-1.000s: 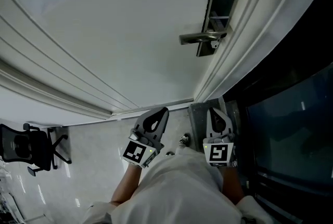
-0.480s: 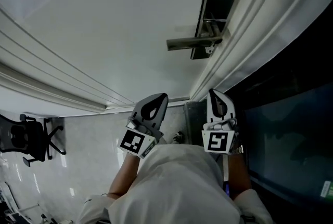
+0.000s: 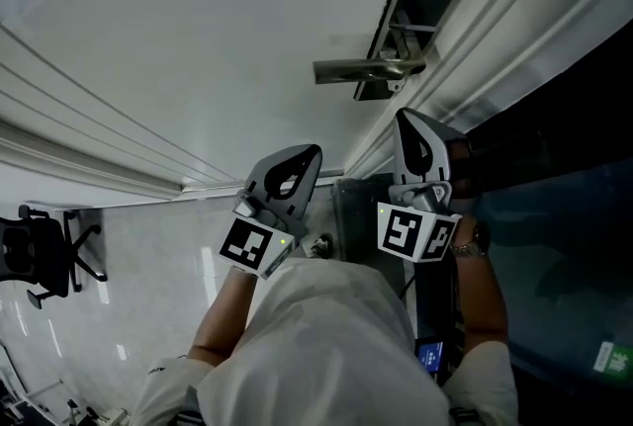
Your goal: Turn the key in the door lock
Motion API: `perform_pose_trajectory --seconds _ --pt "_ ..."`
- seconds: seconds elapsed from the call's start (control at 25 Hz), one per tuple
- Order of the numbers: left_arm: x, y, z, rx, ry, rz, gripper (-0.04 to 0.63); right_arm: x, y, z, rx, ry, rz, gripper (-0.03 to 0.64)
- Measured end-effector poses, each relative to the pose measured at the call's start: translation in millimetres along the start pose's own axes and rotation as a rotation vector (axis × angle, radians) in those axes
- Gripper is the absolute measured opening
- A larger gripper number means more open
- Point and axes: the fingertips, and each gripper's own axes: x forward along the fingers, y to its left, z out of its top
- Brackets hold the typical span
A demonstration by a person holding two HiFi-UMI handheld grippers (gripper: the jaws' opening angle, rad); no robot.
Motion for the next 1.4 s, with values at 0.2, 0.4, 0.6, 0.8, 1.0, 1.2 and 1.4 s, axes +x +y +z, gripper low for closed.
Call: perform_pose_trajectory --seconds 0.2,0.4,0.6,0.8,1.0,1.2,1.4 --pt "1.1 1.8 5.5 0.002 -0.015 -0.01 0.005 17.6 3.1 -2.7 -0.163 0.055 0.058 0.103" --pt "-5.5 4.6 1.3 -0.007 -0.01 0.002 0.005 29.3 -4.6 -3.4 -0.3 0.056 0.002 0.107" --pt "-11.7 10.9 -3.7 -0.019 0.0 0.029 0.005 37.8 -4.3 -0.4 -0.341 0.043 -0.008 0.107" --pt "-13.2 12.4 -5.6 -0.02 0.004 0.039 0.005 46.2 -6.7 -2.0 -0.303 0.047 -0.023 0.093" --pt "-12.6 12.0 -5.4 -0.012 0.006 0.039 0.005 49.7 -7.8 -2.1 -0.247 0.045 -0.047 0.045" --pt "-11.2 13.2 -4.1 -0.008 0.009 0.044 0.005 53.1 -12.0 -3.6 -0.079 0.058 -0.068 0.023" --pt "-8.1 12.7 -4.2 -0.005 0.016 0.047 0.005 53.4 -17.7 -2.4 0.26 0.07 -0.061 0.021"
